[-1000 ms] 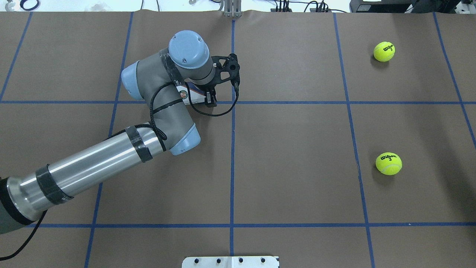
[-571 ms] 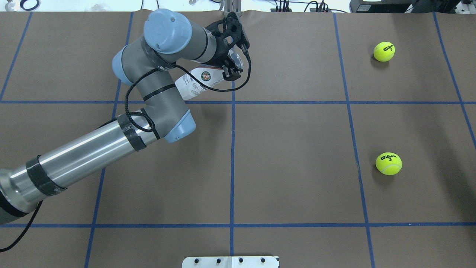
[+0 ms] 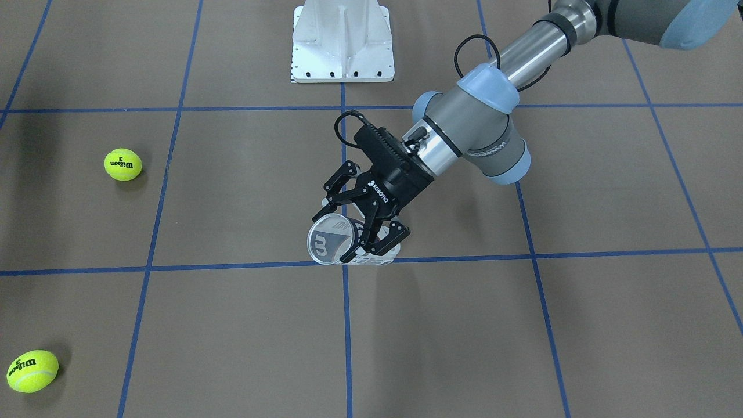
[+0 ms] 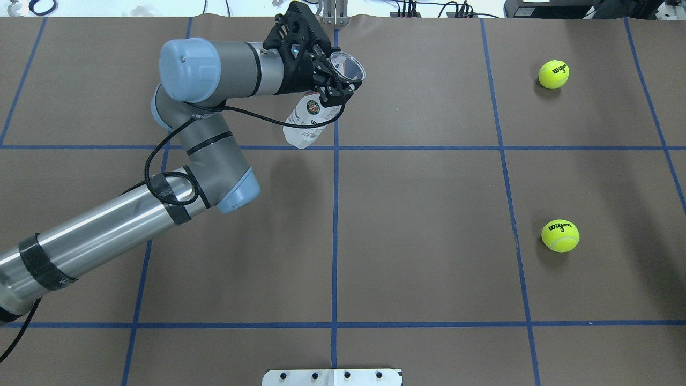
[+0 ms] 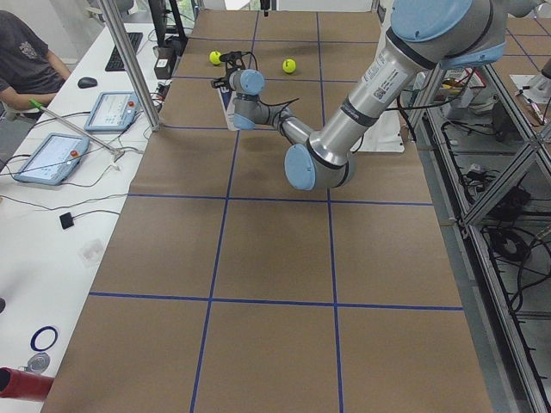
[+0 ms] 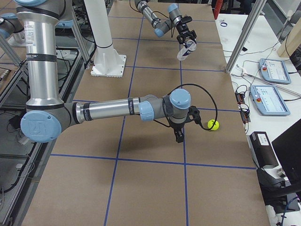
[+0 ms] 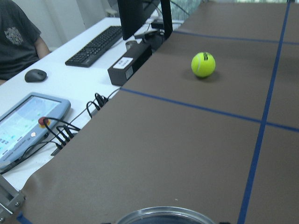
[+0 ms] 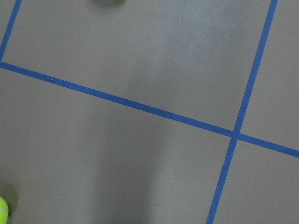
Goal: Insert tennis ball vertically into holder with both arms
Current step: 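Set the upright can down with the left gripper while the right arm reaches out, then grasp the nearer yellow ball with the right gripper while the left holds the can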
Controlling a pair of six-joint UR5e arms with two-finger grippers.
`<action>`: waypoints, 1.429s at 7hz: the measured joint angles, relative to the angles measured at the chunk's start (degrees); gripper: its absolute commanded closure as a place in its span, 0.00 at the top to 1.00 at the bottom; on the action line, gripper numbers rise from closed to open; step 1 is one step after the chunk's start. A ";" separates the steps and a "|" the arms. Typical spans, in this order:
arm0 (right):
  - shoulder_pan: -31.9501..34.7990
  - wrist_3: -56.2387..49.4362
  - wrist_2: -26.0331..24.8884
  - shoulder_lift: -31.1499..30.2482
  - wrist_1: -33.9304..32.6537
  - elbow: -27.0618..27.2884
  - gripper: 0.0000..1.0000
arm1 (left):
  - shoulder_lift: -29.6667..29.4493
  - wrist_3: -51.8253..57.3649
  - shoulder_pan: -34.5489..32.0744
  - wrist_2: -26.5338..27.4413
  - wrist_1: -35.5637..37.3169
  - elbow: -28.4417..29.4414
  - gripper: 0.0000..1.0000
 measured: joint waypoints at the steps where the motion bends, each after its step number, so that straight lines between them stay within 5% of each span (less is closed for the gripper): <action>1: -1.45 2.76 0.02 0.38 0.00 1.23 1.00 | 1.02 -1.91 1.29 3.32 -6.31 -0.01 0.75; 5: -9.73 25.98 -0.12 0.17 0.07 8.02 1.00 | 4.87 -1.82 13.94 22.90 -26.13 -0.05 0.75; 10: -24.18 46.38 -7.90 -0.76 11.55 9.30 1.00 | 7.18 5.94 17.93 26.17 -29.81 -0.56 0.76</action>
